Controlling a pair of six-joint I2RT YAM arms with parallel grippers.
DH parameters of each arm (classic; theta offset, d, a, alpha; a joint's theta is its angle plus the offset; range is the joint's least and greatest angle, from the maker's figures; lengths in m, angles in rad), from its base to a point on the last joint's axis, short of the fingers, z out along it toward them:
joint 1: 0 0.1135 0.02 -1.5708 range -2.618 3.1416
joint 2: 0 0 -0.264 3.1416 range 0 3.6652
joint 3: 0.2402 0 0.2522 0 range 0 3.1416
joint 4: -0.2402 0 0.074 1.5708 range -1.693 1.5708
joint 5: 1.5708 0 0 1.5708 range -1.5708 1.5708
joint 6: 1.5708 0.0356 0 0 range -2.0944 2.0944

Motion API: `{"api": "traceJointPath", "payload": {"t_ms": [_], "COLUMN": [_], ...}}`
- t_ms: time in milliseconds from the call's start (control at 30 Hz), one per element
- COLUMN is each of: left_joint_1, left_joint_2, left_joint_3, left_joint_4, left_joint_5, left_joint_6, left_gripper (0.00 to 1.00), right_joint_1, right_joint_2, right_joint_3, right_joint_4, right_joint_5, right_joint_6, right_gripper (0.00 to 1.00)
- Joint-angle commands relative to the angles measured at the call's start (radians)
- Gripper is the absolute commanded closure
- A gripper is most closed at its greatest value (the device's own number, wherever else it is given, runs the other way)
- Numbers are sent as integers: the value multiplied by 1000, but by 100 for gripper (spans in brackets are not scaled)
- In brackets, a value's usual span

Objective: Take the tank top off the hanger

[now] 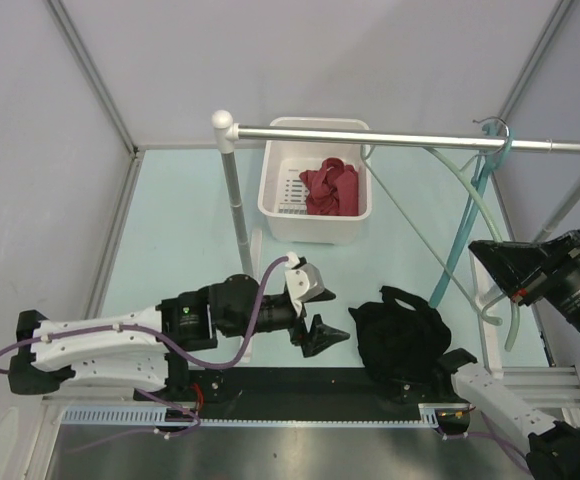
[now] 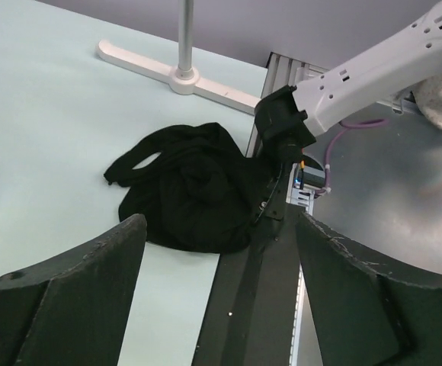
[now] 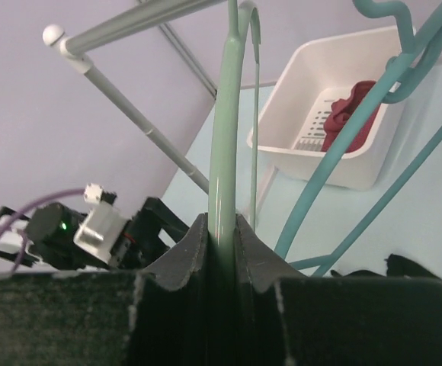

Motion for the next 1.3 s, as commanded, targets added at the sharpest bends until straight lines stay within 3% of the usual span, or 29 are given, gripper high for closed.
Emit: {"api": "traceJointPath", "payload": {"t_ms": [0, 167, 333, 633, 800, 867, 933, 1000, 1067, 1267], "left_joint_1": [-63, -100, -152, -160, -164, -164, -164, -164, -164, -157], "left_joint_2": [16, 110, 217, 308, 378, 404, 449, 507, 552, 731], "left_joint_3": [8, 25, 60, 72, 88, 91, 110, 130, 164, 255], "left_joint_4": [61, 57, 0, 12, 55, 83, 98, 103, 101, 132], "left_joint_5": [-154, -294, -510, -558, -472, -439, -382, -327, -299, -189], "left_joint_6": [-52, -90, -159, -240, -237, -231, -224, -213, -207, -191], "left_gripper": [15, 8, 6, 4, 2, 0, 1, 0, 0, 1], "right_joint_1": [-29, -80, -181, -343, -387, -390, -388, -390, -388, -388], "right_joint_2": [18, 38, 90, 130, 96, 67, 45, 25, 18, 16], "right_joint_3": [27, 40, 76, 172, 118, 80, 24, 1, -8, 61], "right_joint_4": [57, 5, -76, -202, -203, -189, -164, -149, -138, -147], "right_joint_5": [41, 83, 14, -103, -144, -144, -144, -140, -147, -127], "right_joint_6": [156, 249, 254, 248, 234, 229, 217, 208, 190, 125], "right_gripper": [100, 100, 100, 100, 100, 91, 72, 61, 43, 11]}}
